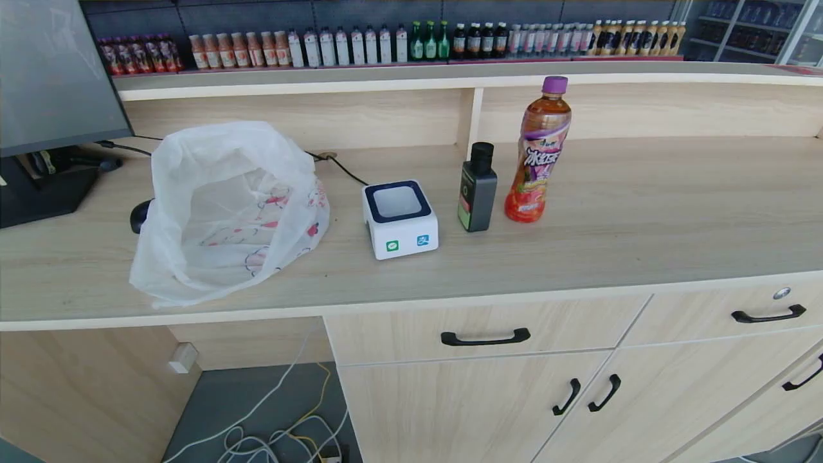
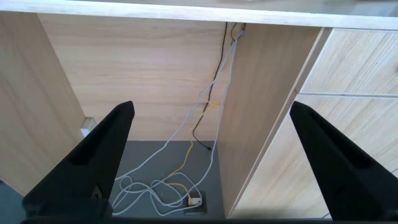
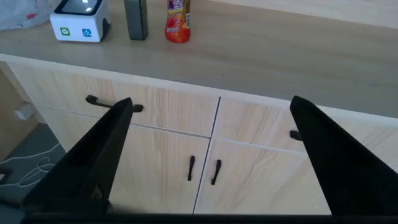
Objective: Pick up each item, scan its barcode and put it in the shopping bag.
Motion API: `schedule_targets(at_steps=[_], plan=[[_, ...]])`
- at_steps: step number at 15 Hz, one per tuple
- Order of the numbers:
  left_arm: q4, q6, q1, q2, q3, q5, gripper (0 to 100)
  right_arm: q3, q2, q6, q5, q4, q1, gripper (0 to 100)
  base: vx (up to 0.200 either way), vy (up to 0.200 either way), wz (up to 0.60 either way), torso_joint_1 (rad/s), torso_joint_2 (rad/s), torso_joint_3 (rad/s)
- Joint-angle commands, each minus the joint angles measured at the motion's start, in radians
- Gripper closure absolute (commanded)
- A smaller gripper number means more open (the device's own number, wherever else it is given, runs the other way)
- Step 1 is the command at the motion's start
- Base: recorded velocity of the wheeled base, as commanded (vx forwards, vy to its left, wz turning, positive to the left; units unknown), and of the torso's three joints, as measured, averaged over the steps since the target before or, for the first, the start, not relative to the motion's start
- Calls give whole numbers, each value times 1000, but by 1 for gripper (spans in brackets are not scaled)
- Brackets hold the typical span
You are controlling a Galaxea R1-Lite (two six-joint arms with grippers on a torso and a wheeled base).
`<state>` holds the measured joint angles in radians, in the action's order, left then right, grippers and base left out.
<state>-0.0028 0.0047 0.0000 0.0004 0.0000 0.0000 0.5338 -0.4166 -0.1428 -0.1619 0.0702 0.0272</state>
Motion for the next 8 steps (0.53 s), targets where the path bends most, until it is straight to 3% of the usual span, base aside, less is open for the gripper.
schedule_targets(at_steps=[1, 7, 8], plan=[[0, 0, 0, 0, 0, 0, 0, 54, -106, -4, -1, -13, 40, 0, 0, 0, 0, 0, 0, 0], [0, 0, 0, 0, 0, 0, 0, 140, -214, -41, -14, -26, 88, 0, 0, 0, 0, 0, 0, 0], [0, 0, 0, 0, 0, 0, 0, 170, -281, -43, -14, -49, 149, 0, 0, 0, 0, 0, 0, 0]])
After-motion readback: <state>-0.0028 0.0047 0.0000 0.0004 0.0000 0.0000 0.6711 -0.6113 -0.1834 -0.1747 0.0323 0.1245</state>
